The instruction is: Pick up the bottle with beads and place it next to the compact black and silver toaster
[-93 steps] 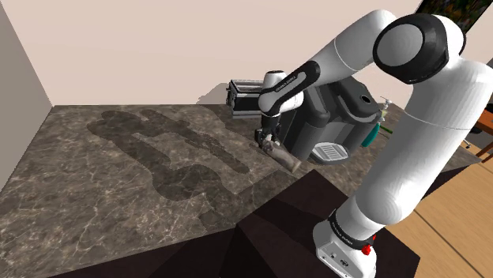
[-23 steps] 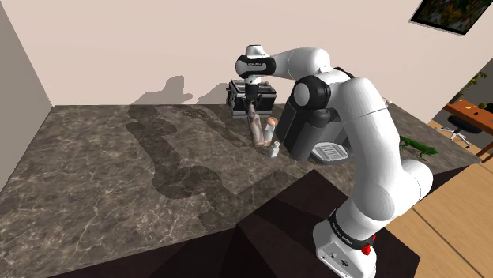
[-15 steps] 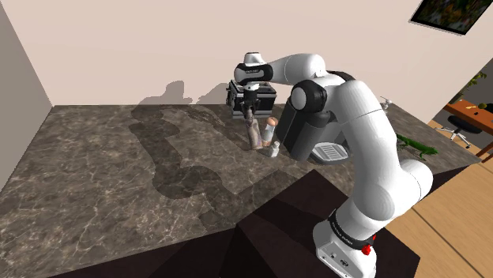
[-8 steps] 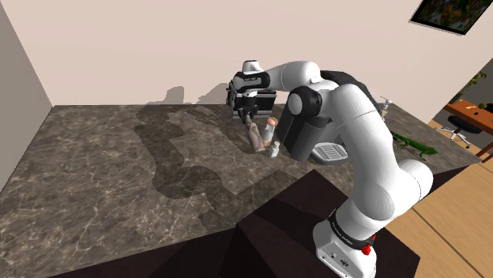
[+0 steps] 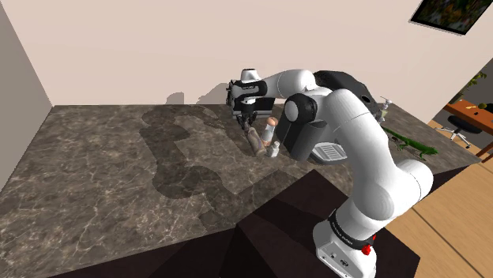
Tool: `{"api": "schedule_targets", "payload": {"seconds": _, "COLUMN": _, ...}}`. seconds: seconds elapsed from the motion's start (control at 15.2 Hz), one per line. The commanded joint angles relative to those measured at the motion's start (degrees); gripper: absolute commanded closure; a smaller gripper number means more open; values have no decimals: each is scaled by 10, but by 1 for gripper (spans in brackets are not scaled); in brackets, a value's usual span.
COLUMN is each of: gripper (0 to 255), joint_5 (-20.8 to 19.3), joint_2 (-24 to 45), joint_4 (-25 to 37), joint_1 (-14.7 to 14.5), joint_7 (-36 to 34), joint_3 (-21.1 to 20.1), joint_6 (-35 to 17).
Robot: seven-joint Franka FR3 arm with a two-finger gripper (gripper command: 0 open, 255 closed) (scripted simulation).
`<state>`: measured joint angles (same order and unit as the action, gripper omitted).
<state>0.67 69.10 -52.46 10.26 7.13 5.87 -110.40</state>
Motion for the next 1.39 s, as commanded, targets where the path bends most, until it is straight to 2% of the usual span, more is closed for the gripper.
{"api": "schedule_targets", "payload": {"seconds": 0.0, "gripper": 255, "joint_5": 0, "joint_2": 13, "joint_4": 7, "joint_1": 1, "joint_7": -1, "joint_3": 0, "joint_6": -5}}
{"api": "schedule_targets", "payload": {"seconds": 0.2, "gripper": 255, "joint_5": 1, "joint_2": 37, "joint_4": 27, "joint_1": 2, "joint_7": -2, "joint_3": -1, "joint_6": -9}}
{"api": "schedule_targets", "payload": {"seconds": 0.66, "gripper": 255, "joint_5": 1, "joint_2": 37, "joint_4": 27, "joint_1": 2, "joint_7": -2, "joint_3": -1, "joint_6": -9}}
{"api": "schedule_targets", "payload": {"seconds": 0.73, "gripper": 0, "joint_5": 1, "joint_2": 37, "joint_4": 27, "joint_1": 2, "joint_7": -2, "joint_3": -1, "joint_6": -9}}
{"api": "schedule_targets", "payload": {"seconds": 1.06, "gripper": 0, "joint_5": 1, "joint_2": 38, "joint_4": 28, "joint_1": 2, "joint_7": -2, "joint_3": -1, "joint_6": -9}}
{"api": "schedule_targets", "payload": {"seconds": 1.32, "gripper": 0, "joint_5": 0, "joint_2": 10, "joint_4": 51, "joint_1": 0, "joint_7": -2, "joint_3": 0, "joint_6": 42}}
